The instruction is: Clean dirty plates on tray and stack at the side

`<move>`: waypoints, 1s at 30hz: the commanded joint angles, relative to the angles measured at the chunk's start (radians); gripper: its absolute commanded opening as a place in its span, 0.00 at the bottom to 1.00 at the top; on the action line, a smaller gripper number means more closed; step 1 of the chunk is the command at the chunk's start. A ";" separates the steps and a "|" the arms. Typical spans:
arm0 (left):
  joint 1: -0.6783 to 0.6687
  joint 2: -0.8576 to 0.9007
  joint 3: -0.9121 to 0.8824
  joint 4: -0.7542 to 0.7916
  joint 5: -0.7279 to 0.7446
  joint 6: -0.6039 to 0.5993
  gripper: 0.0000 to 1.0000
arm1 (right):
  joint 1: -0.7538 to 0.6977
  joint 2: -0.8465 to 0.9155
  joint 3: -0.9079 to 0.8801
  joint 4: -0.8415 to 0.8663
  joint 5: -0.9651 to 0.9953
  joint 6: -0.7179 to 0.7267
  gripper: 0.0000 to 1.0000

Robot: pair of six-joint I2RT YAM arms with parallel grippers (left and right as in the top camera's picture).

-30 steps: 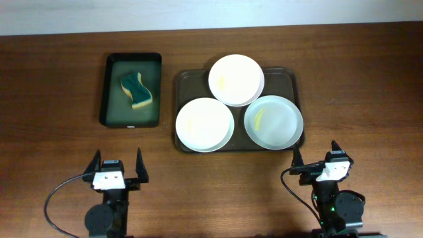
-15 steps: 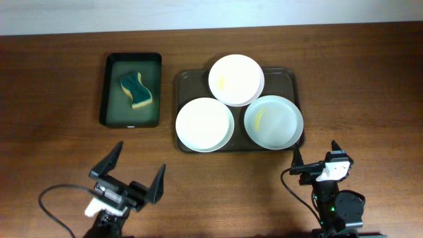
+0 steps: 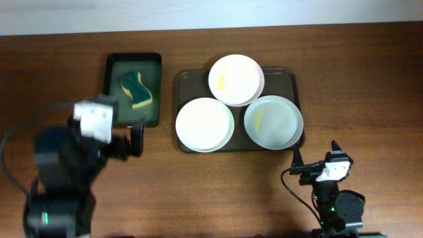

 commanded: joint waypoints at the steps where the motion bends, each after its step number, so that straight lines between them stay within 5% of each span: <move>1: -0.002 0.166 0.099 -0.017 -0.007 -0.032 0.99 | -0.005 -0.010 -0.007 -0.004 0.016 0.001 0.98; 4: -0.001 0.364 0.251 -0.131 -0.084 -0.163 0.99 | -0.005 -0.010 -0.007 -0.004 0.016 0.001 0.98; 8: -0.002 0.625 0.465 -0.302 -0.111 -0.171 0.99 | -0.005 -0.010 -0.007 -0.004 0.016 0.001 0.98; 12: -0.002 0.774 0.515 -0.282 -0.066 -0.172 0.99 | -0.005 -0.010 -0.007 -0.005 0.016 0.001 0.98; 17: -0.001 0.852 0.551 -0.222 -0.203 -0.417 0.99 | -0.005 -0.010 -0.007 -0.004 0.016 0.001 0.98; 23: -0.002 0.966 0.712 -0.300 -0.317 -0.428 0.99 | -0.005 -0.010 -0.007 -0.004 0.016 0.001 0.98; 30: -0.002 1.122 0.715 -0.146 -0.319 -0.428 0.99 | -0.005 -0.010 -0.007 -0.004 0.016 0.001 0.98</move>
